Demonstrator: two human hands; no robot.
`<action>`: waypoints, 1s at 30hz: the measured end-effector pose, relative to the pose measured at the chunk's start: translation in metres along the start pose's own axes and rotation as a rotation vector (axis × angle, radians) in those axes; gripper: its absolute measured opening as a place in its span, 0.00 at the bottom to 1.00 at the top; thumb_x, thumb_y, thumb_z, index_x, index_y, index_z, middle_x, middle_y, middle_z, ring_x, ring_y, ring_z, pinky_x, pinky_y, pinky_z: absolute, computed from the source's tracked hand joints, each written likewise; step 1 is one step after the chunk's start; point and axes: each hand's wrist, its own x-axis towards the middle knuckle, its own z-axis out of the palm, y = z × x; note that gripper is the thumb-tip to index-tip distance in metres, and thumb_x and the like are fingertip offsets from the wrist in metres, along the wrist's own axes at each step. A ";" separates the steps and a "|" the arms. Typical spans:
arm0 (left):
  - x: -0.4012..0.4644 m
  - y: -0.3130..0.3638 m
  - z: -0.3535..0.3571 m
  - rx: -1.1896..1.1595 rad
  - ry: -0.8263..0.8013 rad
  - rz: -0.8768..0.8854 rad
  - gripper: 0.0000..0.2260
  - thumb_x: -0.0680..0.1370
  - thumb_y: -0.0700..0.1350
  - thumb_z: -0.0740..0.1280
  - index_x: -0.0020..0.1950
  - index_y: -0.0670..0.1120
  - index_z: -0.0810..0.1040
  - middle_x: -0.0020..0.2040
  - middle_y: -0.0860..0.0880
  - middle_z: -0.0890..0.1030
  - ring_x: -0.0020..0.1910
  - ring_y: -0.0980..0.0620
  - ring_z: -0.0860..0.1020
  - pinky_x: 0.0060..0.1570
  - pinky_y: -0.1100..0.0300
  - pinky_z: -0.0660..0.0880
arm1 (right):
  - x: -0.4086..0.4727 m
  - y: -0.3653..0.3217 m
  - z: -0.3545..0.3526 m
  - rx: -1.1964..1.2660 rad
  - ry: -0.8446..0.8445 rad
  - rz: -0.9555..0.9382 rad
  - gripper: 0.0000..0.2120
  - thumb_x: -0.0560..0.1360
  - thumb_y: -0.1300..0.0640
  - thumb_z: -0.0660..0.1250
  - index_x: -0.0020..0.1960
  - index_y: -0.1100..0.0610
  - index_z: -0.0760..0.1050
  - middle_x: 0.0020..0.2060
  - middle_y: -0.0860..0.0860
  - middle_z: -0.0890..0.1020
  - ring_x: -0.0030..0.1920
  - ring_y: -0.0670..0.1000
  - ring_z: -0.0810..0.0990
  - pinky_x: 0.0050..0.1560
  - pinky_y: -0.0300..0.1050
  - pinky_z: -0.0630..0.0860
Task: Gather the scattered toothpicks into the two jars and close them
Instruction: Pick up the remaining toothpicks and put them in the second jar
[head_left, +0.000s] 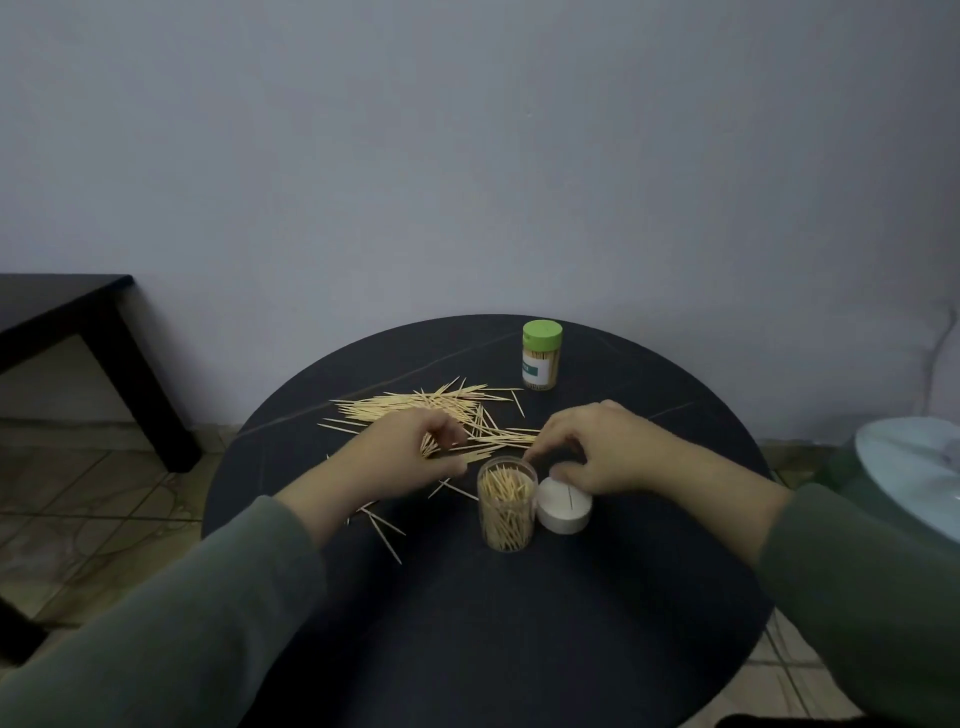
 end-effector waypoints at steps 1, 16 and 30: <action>0.001 -0.003 0.000 0.043 -0.056 -0.044 0.15 0.72 0.54 0.73 0.57 0.56 0.78 0.55 0.57 0.78 0.55 0.58 0.75 0.57 0.59 0.73 | 0.004 0.000 0.002 -0.033 0.054 0.031 0.16 0.77 0.54 0.66 0.63 0.40 0.75 0.62 0.41 0.75 0.60 0.44 0.73 0.69 0.50 0.65; 0.013 0.000 0.021 0.282 0.022 -0.125 0.19 0.77 0.58 0.66 0.67 0.55 0.75 0.60 0.52 0.75 0.59 0.52 0.74 0.58 0.54 0.74 | 0.047 0.013 0.022 -0.270 0.116 0.237 0.16 0.80 0.54 0.63 0.67 0.47 0.73 0.62 0.49 0.77 0.62 0.52 0.74 0.64 0.52 0.65; 0.017 0.004 0.033 0.342 0.111 -0.086 0.14 0.80 0.55 0.61 0.63 0.54 0.78 0.59 0.51 0.74 0.60 0.51 0.73 0.56 0.52 0.75 | 0.059 0.003 0.024 -0.176 0.146 0.111 0.16 0.78 0.43 0.64 0.64 0.44 0.76 0.60 0.44 0.78 0.60 0.50 0.75 0.62 0.52 0.63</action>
